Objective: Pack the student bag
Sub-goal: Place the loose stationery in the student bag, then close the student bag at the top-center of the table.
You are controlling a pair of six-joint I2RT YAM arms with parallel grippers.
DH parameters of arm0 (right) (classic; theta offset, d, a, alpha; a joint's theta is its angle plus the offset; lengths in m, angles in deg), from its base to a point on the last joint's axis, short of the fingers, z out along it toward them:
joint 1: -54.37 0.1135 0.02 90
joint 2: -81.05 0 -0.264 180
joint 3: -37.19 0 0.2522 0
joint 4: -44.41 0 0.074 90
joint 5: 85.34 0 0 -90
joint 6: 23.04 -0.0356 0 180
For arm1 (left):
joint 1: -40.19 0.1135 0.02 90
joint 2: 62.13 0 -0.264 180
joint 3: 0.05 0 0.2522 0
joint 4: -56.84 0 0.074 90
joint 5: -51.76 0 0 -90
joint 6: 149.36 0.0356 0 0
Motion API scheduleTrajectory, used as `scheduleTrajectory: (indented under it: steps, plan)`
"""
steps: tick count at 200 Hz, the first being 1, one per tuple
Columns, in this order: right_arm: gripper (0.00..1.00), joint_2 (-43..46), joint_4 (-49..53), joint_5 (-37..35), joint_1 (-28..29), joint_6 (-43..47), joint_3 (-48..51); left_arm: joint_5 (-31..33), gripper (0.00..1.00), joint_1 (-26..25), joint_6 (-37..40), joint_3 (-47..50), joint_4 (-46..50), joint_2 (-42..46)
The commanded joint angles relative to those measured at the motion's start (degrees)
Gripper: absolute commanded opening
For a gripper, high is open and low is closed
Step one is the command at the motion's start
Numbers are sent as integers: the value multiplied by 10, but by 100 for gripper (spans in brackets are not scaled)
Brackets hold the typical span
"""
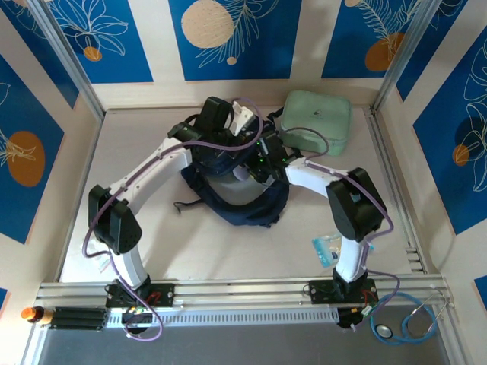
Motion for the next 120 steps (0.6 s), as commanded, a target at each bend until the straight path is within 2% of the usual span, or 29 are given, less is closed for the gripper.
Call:
scheduleTrajectory:
  steps: [1,28,42,53,87,120]
  plan:
    - [59,-43,-85,31,9,-3,-59,-37,0,8,-13,-40,-60,-2]
    - [74,-64,-90,42,19,-24,-86,-36,0,15,-2,-35,-58,5]
    - [82,-50,-90,37,16,-33,-63,-42,0,19,-7,-32,-59,8]
    - [84,-33,-91,34,12,-37,-40,-44,0,21,-7,-30,-59,10]
    - [85,51,-113,23,6,-41,61,-48,0,28,-11,-13,-68,20]
    - [76,61,-68,-9,9,-54,79,-54,0,31,-14,-6,-71,20]
